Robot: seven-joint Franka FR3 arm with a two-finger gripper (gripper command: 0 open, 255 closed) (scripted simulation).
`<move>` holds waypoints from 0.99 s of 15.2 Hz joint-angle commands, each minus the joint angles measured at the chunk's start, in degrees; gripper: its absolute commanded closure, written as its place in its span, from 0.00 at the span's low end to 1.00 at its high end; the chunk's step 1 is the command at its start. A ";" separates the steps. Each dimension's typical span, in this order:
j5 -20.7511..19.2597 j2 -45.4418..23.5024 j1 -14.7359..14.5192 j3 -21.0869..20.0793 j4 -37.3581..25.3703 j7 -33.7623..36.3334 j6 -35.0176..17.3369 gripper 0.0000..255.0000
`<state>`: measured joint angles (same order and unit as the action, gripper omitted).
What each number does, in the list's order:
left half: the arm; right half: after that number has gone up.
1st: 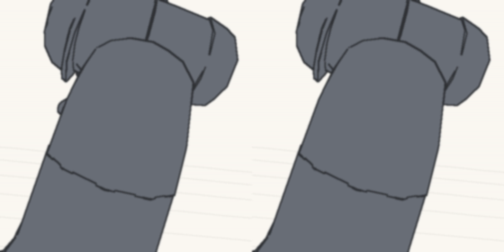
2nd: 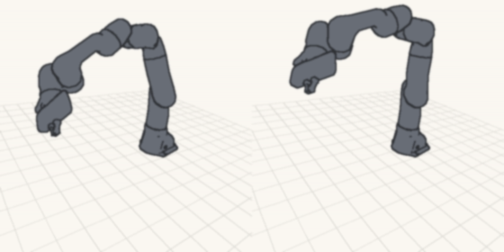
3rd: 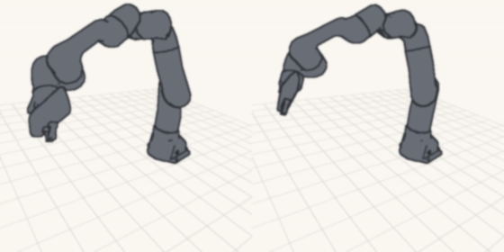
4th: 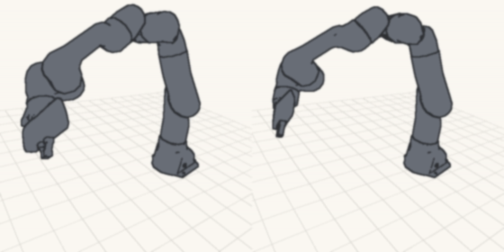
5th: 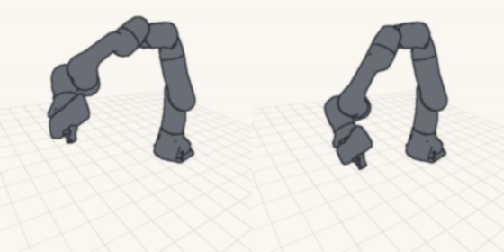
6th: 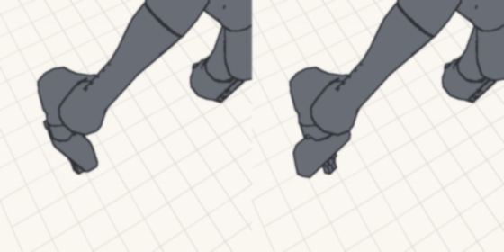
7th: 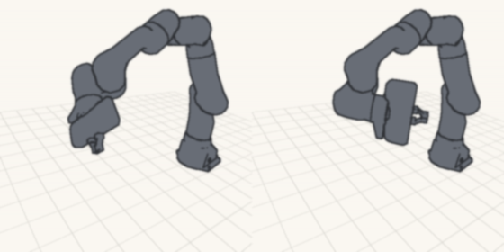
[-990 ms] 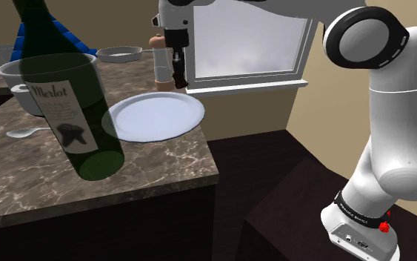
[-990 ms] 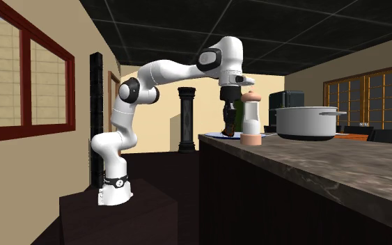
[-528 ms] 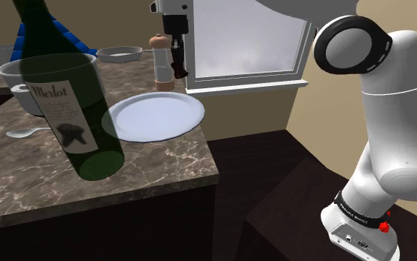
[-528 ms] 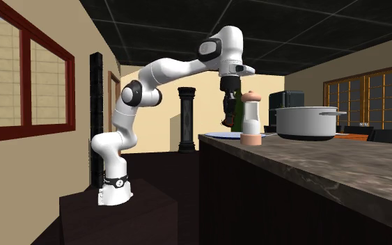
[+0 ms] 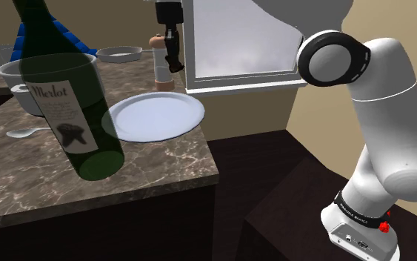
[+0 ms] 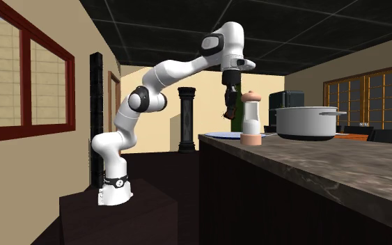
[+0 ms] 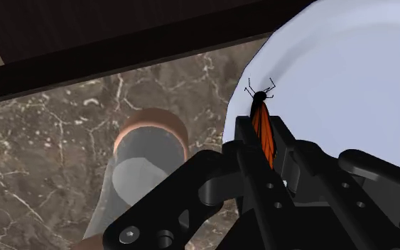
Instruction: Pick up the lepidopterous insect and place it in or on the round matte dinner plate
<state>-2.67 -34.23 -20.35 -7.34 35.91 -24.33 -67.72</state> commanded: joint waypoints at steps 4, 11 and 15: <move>0.19 5.27 -4.09 -1.35 8.41 5.85 -3.21 1.00; -0.22 6.02 -10.03 -2.99 10.11 13.21 -4.31 1.00; 0.43 9.89 -9.06 -3.09 19.73 13.04 -10.06 1.00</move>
<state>-2.36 -25.13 -29.53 -10.39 53.48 -11.36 -76.37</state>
